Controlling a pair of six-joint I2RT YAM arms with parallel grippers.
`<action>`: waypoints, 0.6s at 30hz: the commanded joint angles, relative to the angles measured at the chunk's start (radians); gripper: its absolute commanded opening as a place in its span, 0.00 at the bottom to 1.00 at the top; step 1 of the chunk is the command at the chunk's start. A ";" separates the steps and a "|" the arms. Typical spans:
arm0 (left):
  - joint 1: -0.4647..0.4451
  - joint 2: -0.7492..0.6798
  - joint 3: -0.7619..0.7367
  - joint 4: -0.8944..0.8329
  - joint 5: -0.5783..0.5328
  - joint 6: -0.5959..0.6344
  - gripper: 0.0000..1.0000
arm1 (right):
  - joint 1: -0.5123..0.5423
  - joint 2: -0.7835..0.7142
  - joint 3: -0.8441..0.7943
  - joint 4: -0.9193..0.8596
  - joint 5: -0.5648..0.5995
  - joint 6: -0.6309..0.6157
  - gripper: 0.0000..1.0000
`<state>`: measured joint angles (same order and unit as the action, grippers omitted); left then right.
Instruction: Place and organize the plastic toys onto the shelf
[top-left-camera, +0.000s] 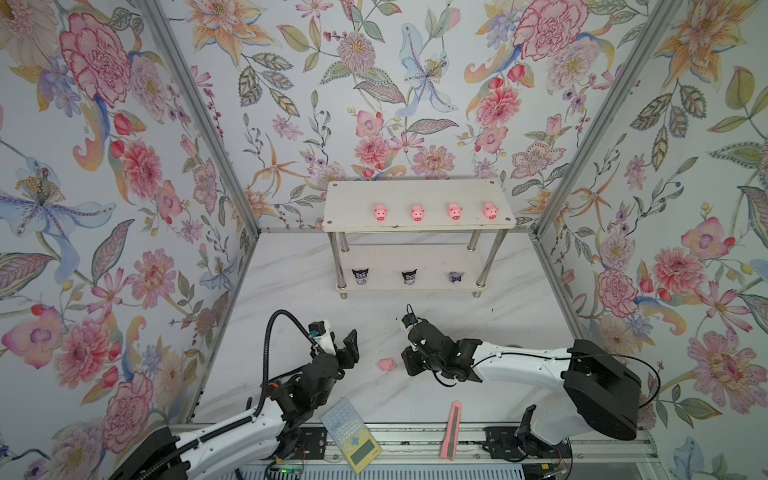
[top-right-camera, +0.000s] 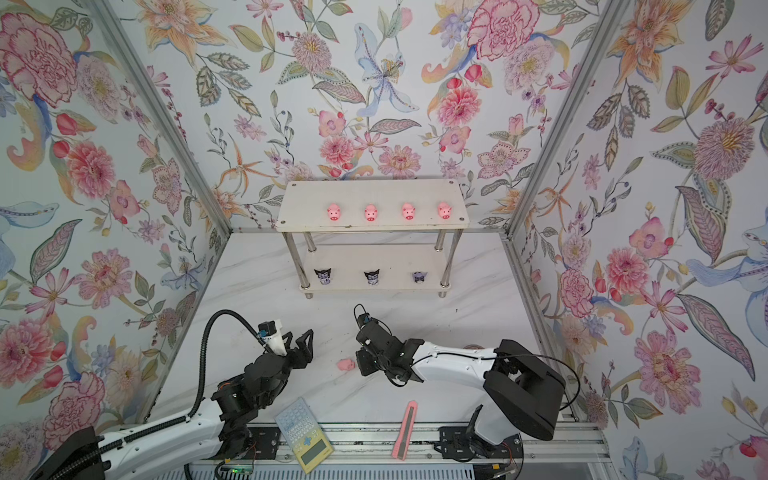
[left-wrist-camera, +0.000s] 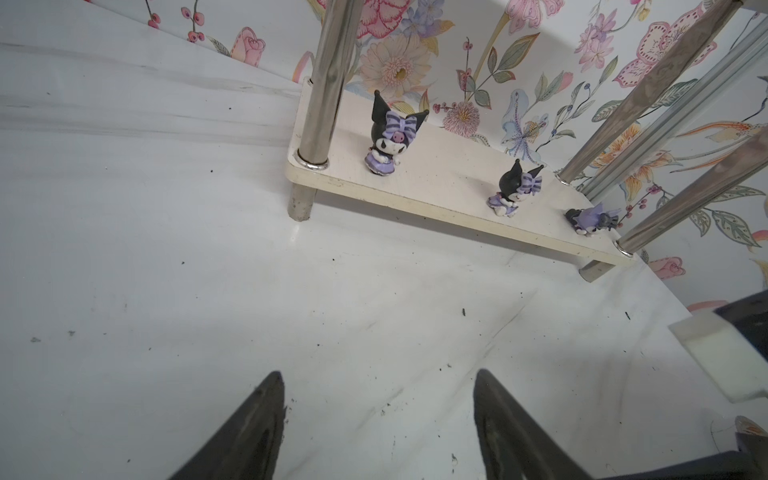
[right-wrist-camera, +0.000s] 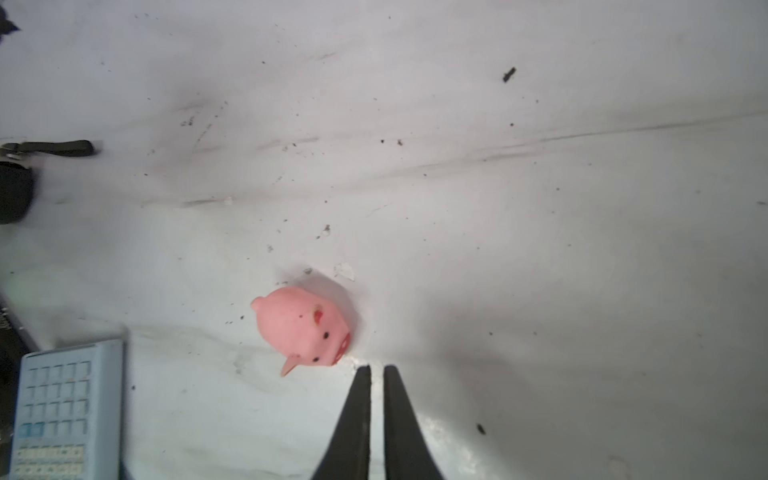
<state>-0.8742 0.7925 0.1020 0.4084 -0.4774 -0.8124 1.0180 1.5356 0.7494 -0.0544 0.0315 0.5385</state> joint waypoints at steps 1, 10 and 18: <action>0.001 0.037 -0.001 0.039 0.038 -0.016 0.69 | -0.006 0.083 0.051 0.008 -0.056 -0.022 0.06; -0.016 0.154 0.011 0.089 0.051 -0.046 0.72 | 0.015 0.145 0.027 0.053 -0.113 -0.013 0.06; -0.017 0.198 0.073 0.008 0.036 -0.024 0.84 | 0.143 0.179 -0.009 0.191 -0.200 -0.014 0.09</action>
<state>-0.8822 0.9874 0.1406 0.4564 -0.4259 -0.8459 1.1297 1.6779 0.7532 0.0887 -0.1066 0.5274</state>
